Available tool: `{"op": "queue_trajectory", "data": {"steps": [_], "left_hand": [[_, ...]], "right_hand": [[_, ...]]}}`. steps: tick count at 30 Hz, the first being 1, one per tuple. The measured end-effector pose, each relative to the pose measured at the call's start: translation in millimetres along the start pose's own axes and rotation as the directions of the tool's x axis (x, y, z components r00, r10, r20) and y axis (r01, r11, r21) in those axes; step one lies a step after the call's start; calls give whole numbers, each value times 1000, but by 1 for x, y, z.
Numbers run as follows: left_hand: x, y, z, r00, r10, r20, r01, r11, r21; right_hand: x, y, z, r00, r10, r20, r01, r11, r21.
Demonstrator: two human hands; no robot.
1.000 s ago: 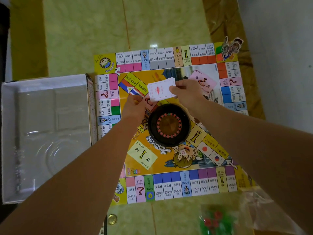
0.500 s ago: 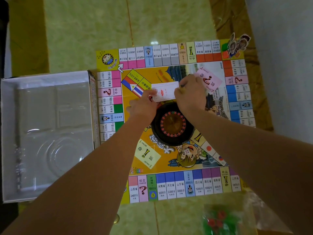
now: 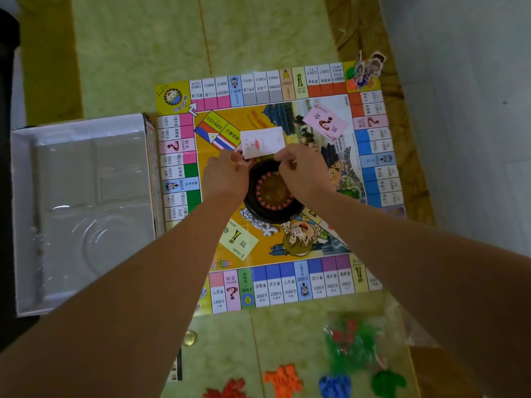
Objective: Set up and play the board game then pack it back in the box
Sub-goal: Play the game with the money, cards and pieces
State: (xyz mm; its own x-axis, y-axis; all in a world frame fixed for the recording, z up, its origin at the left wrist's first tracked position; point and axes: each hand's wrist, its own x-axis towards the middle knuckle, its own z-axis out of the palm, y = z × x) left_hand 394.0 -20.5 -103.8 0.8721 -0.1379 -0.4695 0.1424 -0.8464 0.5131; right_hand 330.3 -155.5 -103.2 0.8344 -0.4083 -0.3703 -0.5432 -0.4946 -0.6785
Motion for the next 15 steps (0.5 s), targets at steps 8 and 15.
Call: {"op": "queue_trajectory", "data": {"steps": [8,15], "left_hand": [[-105,-23,15,993,81,86,-91,989,114],[-199,-99,46,950,129,286,-225,915,334]], "right_hand": [[-108,18,15,976,-9,216,26,997,-77],[-221,54,53,943,58,329,26,969,-245]]}}
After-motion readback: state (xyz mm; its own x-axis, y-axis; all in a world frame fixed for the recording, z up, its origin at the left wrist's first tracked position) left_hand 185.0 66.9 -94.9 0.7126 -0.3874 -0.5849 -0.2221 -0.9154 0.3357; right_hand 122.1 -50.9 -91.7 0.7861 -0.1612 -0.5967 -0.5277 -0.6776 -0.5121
